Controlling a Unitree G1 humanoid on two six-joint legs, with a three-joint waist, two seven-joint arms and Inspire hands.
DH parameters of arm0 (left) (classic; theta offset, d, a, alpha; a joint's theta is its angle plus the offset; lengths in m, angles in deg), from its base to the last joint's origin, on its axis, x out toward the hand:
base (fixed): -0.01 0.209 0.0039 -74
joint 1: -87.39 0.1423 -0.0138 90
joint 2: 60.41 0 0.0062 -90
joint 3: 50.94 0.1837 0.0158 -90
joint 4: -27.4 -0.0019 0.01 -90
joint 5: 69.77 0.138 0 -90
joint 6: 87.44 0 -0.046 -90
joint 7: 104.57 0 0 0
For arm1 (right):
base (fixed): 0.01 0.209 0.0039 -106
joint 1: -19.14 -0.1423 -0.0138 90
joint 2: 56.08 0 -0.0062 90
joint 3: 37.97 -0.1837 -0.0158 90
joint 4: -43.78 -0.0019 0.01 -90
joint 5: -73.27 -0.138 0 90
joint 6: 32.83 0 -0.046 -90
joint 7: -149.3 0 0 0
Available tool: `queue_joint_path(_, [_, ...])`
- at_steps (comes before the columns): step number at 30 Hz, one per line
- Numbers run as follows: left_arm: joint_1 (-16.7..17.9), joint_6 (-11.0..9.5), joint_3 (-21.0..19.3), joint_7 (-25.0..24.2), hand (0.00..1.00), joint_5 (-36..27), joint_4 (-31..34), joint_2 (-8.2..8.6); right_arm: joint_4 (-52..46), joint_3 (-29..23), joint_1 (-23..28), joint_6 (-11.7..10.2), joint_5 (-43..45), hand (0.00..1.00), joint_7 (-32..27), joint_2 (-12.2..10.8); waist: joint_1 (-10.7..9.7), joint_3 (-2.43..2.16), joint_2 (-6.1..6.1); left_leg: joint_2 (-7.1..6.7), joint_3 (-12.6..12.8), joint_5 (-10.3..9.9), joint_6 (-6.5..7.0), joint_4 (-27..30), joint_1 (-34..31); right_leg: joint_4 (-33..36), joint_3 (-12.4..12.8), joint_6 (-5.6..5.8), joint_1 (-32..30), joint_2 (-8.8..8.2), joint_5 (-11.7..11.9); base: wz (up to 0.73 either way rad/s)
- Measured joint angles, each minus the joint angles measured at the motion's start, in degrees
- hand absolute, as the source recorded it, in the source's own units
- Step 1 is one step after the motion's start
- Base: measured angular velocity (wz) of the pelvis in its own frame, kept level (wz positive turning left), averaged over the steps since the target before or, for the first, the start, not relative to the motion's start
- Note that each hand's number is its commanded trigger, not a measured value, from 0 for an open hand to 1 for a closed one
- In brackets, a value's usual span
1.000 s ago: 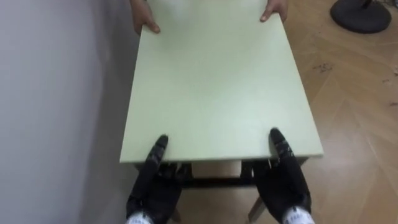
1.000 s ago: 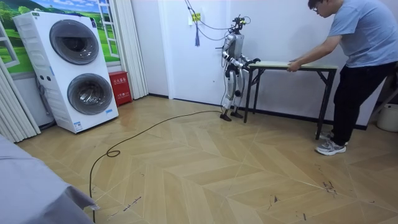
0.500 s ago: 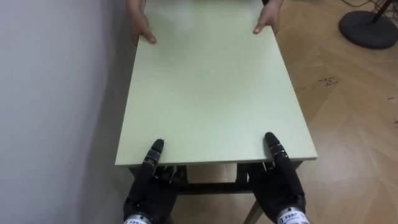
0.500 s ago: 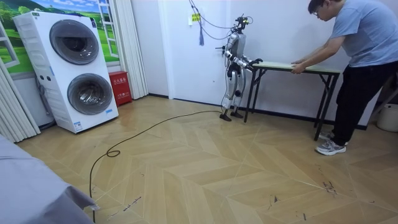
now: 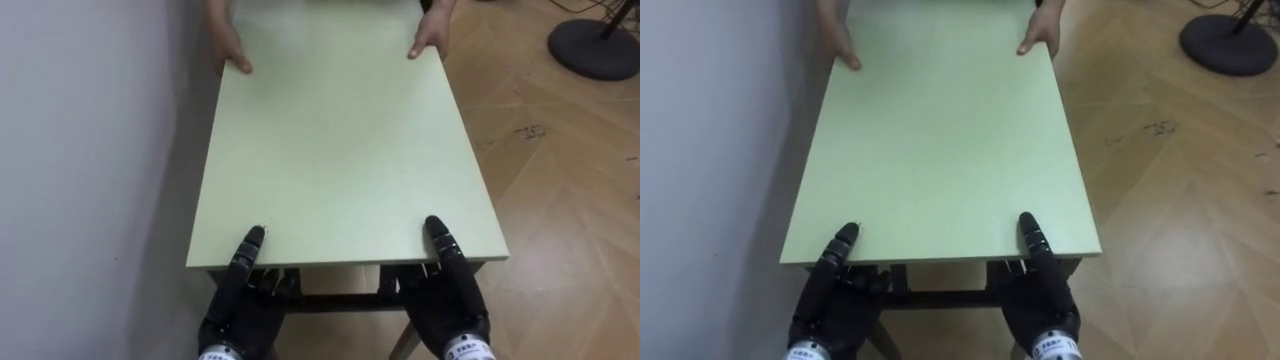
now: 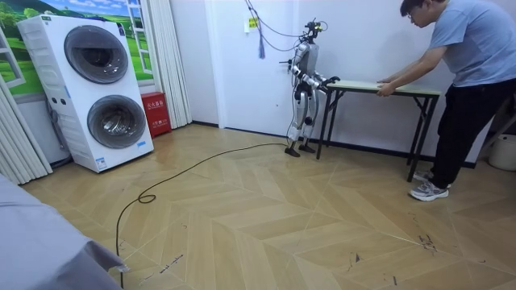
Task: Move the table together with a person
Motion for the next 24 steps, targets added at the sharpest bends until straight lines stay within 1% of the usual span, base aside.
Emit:
queue_joint_path(5, [0.0,0.0,1.1,0.0,1.00,0.0,-1.1,-0.51,1.3,0.1,0.0,-0.2,0.0,1.00,0.0,0.6,0.0,0.00,0.08,0.00,0.0,0.0,0.02,0.1,0.0,0.0,0.0,0.00,0.0,0.00,0.0,0.00])
queue_joint_path(8, [0.0,0.1,1.5,-0.5,1.00,0.0,-2.6,-0.39,2.6,0.4,-0.1,-0.6,0.1,1.00,0.0,0.6,0.0,-0.11,0.38,0.00,-0.1,0.0,0.03,0.1,0.2,0.1,0.0,0.02,0.3,0.00,0.0,0.00])
queue_joint_path(13, [0.0,0.1,1.6,-1.1,1.00,1.1,-5.9,-0.27,6.0,0.9,-0.4,-0.8,0.8,1.00,0.8,0.3,-0.3,-0.04,1.12,-0.07,-0.5,0.0,0.02,-0.1,1.1,0.1,0.0,0.02,0.8,0.04,0.0,0.00])
queue_joint_path(16, [0.0,0.0,1.6,-1.4,1.00,1.3,-7.5,-0.36,8.5,0.9,-0.7,-0.5,0.8,1.00,2.3,-0.4,-0.3,-0.03,1.15,-0.07,-0.5,-0.2,-0.21,-0.5,1.7,0.0,0.0,0.02,1.7,0.07,0.0,0.00])
queue_joint_path(20, [-0.1,0.0,1.4,-1.7,1.00,1.6,-8.2,-0.28,9.4,0.9,-1.1,-0.4,1.1,1.00,2.5,-0.6,-0.4,-0.01,1.06,-0.07,-0.4,-0.2,-0.19,-0.6,2.1,0.0,0.3,0.06,1.7,0.08,0.0,-0.01])
queue_joint_path(24, [-0.1,-0.1,1.1,-2.9,1.00,3.5,-9.2,-0.26,9.8,0.9,-1.1,0.0,1.6,1.00,2.8,-0.8,-0.4,0.00,0.77,-0.07,-0.4,-0.1,-0.19,-1.0,2.4,0.0,0.8,0.05,1.7,0.11,0.0,-0.02])
